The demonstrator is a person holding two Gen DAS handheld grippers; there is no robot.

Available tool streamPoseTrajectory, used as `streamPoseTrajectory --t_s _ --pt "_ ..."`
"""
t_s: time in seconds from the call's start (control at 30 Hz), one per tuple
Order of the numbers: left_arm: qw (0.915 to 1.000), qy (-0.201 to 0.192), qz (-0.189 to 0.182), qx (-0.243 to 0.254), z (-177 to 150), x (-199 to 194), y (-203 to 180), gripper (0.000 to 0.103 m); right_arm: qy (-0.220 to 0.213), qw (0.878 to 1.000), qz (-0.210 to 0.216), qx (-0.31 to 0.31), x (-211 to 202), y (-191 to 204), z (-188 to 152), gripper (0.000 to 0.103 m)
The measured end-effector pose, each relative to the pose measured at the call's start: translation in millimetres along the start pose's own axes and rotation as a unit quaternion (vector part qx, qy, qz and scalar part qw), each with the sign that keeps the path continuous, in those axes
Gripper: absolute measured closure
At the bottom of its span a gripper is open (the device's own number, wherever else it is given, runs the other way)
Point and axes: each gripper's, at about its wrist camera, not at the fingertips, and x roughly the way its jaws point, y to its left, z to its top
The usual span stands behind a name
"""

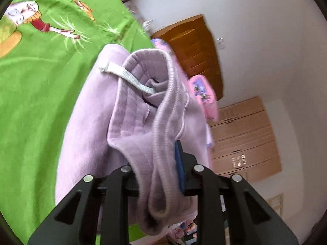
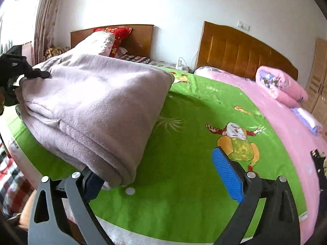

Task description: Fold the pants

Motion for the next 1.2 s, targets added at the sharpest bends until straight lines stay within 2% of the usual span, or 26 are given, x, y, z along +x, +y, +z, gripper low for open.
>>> streamPoseTrajectory --t_s 0.13,0.2,0.27,0.33,0.4,0.47,0.5,0.57,0.63,0.7,0.77,0.8,0.87,0.97,1.07,1.13,1.17,1.2 --pt "0.9979 -0.025 0.015 0.058 -1 -13 -38 0.081 -0.010 1.000 -0.012 -0.012 -11 4 3 0.010" --pt "0.9914 -0.056 0.030 0.114 0 -32 -71 0.082 -0.024 0.999 -0.014 -0.027 -22 11 7 0.010" --pt "0.9874 -0.070 0.038 0.137 3 -43 -84 0.081 -0.035 0.999 -0.008 -0.038 -29 17 10 0.010" --pt "0.9861 -0.075 0.062 0.134 7 -49 -72 0.081 -0.037 0.998 0.000 -0.046 -29 21 10 0.010" --pt "0.9909 -0.064 0.080 0.087 9 -49 -30 0.081 -0.027 0.998 0.012 -0.054 -22 26 6 0.010" --pt "0.9951 -0.049 0.075 0.043 6 -36 11 0.080 -0.008 0.998 0.018 -0.058 -14 29 2 0.010" --pt "0.9970 -0.051 0.052 0.027 3 -36 25 0.080 0.001 0.998 0.018 -0.058 -10 29 -1 0.010" --pt "0.9983 -0.054 0.017 0.014 1 -37 36 0.077 0.015 0.998 0.021 -0.053 -4 25 -5 0.009" --pt "0.9980 -0.050 0.028 0.027 1 -37 29 0.071 0.022 0.998 0.033 -0.040 -1 18 -5 0.008" --pt "0.9972 -0.047 0.043 0.039 3 -39 20 0.058 0.030 0.998 0.042 -0.040 0 15 -5 0.008" --pt "0.9902 -0.074 0.100 0.062 -2 -51 3 0.028 0.047 0.994 0.084 -0.046 -2 10 -7 0.008" --pt "0.9841 -0.097 0.125 0.081 -6 -62 -9 0.027 0.052 0.992 0.108 -0.047 -6 6 -8 0.008" --pt "0.9722 -0.134 0.152 0.117 -14 -85 -34 0.026 0.041 0.987 0.153 -0.038 -23 -4 -8 0.008" --pt "0.9591 -0.155 0.143 0.189 -33 -91 -84 0.016 -0.010 0.980 0.200 0.013 -47 -27 12 0.008" --pt "0.9496 -0.125 0.142 0.250 -47 -55 -123 0.014 -0.055 0.975 0.210 0.041 -51 -31 43 0.008" --pt "0.9361 -0.102 0.178 0.286 -51 -23 -130 0.014 -0.068 0.978 0.194 0.036 -45 -19 58 0.008" --pt "0.9271 -0.086 0.209 0.299 -55 0 -131 0.014 -0.069 0.982 0.177 0.022 -39 -7 66 0.008" --pt "0.9218 -0.073 0.227 0.305 -61 15 -128 0.014 -0.057 0.985 0.163 0.006 -30 3 69 0.008"
